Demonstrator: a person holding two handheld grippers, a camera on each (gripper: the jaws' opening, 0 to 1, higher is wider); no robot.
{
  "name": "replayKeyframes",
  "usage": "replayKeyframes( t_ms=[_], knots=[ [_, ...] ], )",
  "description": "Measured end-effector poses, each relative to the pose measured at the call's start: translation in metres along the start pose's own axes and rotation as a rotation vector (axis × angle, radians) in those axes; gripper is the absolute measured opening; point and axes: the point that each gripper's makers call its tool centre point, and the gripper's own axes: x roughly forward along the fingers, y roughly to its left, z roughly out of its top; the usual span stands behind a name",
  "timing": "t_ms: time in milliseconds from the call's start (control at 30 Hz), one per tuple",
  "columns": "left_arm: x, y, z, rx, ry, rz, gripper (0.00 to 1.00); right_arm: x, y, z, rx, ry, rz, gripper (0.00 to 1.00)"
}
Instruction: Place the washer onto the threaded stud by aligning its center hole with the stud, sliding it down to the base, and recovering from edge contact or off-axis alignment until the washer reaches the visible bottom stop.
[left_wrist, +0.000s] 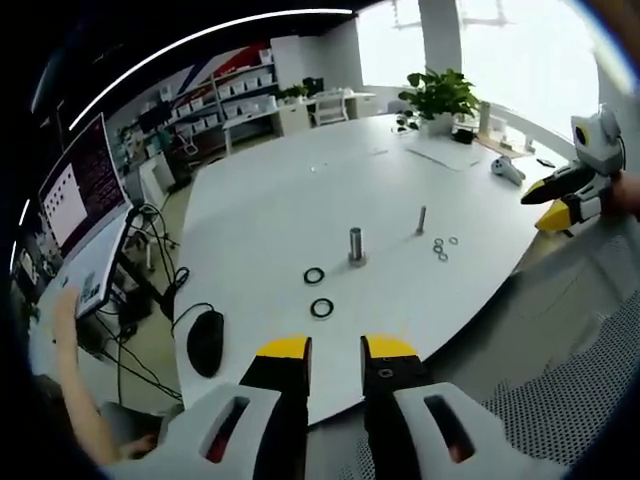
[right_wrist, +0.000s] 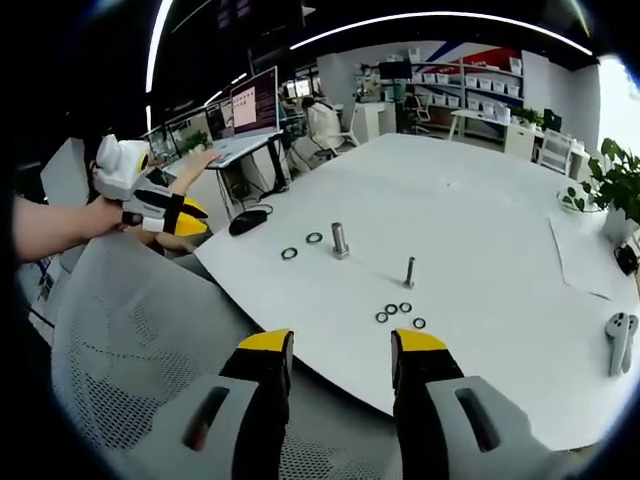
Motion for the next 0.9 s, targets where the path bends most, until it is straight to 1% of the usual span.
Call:
replayKeyframes(
  t_ms=[33,133,267,333,433,467,500,600,667,733,800,833,900],
  knots=[
    [0.000,-0.004,-0.001,0.000,0.011,-0.002,0.18,0.000,-0.001,0.000,0.005,-0.002,-0.005,0.42],
    [0.000,-0.009,-0.002,0.020,0.009,-0.006,0.18,-0.001,-0.002,0.000,0.009,-0.004,-0.010,0.42],
    [0.001,-0.005,-0.002,0.011,0.007,-0.007,0.19,0.000,-0.002,0.000,0.006,-0.001,-0.008,0.42],
    [0.003,-0.002,-0.004,0.004,0.016,-0.005,0.19,0.001,-0.003,0.000,0.008,0.001,-0.009,0.42],
    [0.005,-0.003,-0.008,-0.012,0.046,-0.019,0.19,0.000,-0.006,-0.001,0.020,-0.005,-0.019,0.42],
    [0.006,-0.005,-0.010,-0.022,0.060,-0.036,0.19,-0.001,-0.006,-0.001,0.021,-0.004,-0.019,0.42],
    [0.007,-0.009,-0.014,-0.055,0.091,-0.059,0.19,0.000,-0.006,-0.001,0.020,-0.001,-0.020,0.42],
    [0.010,-0.006,-0.017,-0.045,0.117,-0.058,0.19,0.000,-0.005,-0.002,0.015,0.005,-0.019,0.42],
    [0.009,-0.009,-0.017,-0.044,0.128,-0.065,0.20,-0.001,-0.006,-0.001,0.019,0.004,-0.020,0.42],
    [0.013,-0.006,-0.019,-0.048,0.148,-0.073,0.20,-0.001,-0.007,-0.003,0.020,0.007,-0.024,0.42],
    [0.016,-0.003,-0.017,-0.052,0.156,-0.078,0.22,-0.001,-0.007,-0.002,0.021,0.006,-0.023,0.42],
    [0.020,-0.003,-0.017,-0.066,0.173,-0.089,0.22,-0.001,-0.007,-0.002,0.018,0.007,-0.021,0.42],
    [0.026,0.001,-0.015,-0.057,0.193,-0.101,0.22,-0.001,-0.006,-0.003,0.016,0.011,-0.020,0.42]
  ],
)
